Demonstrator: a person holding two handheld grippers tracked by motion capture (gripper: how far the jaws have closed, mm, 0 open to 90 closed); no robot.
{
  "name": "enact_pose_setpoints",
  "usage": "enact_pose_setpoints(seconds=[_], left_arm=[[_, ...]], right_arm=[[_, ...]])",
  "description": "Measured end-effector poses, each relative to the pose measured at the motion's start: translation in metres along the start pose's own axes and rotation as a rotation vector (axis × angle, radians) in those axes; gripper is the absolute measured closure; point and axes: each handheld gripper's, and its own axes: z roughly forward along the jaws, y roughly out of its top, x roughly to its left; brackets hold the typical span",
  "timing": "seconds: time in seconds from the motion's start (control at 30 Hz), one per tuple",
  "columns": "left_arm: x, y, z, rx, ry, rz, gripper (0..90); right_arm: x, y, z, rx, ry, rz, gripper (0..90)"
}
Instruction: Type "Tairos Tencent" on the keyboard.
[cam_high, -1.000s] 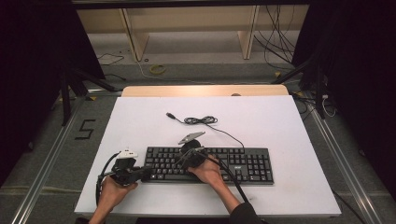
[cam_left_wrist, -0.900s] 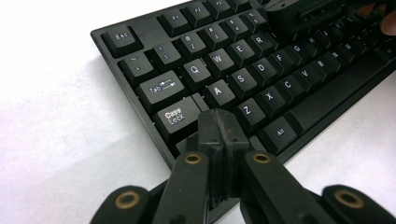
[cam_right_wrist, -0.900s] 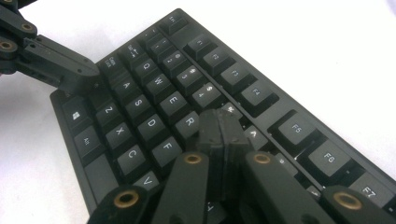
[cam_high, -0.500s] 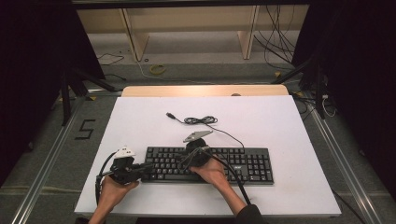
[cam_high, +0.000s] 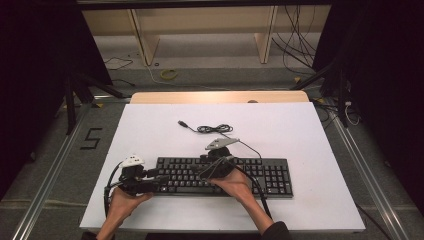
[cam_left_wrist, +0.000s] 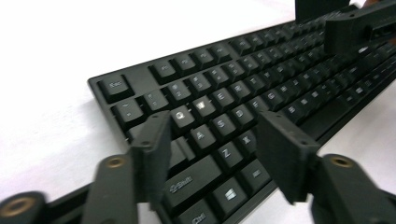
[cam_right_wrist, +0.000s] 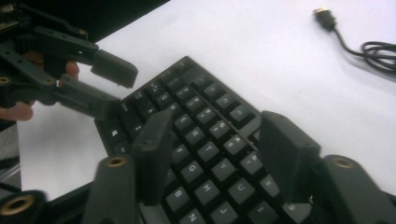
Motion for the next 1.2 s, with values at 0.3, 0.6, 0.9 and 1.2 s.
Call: enact_pose_setpoints(seconds=[0.3, 0.6, 0.9, 1.2], left_arm=[[-0.002, 0.002, 0.005, -0.005, -0.008, 0.0, 34.9], [-0.001, 0.001, 0.009, 0.042, 0.018, 0.001, 55.3], [-0.001, 0.002, 0.012, 0.073, 0.031, 0.012, 73.1], [-0.001, 0.005, 0.016, 0.083, 0.035, 0.027, 85.9]], right_arm=[[-0.004, -0.005, -0.016, -0.024, -0.015, 0.01, 36.0], [-0.007, -0.008, -0.023, -0.023, -0.019, 0.011, 36.9], [-0.011, -0.012, -0.026, -0.02, -0.032, 0.014, 37.8], [-0.011, -0.012, -0.026, -0.013, -0.027, 0.014, 38.7]])
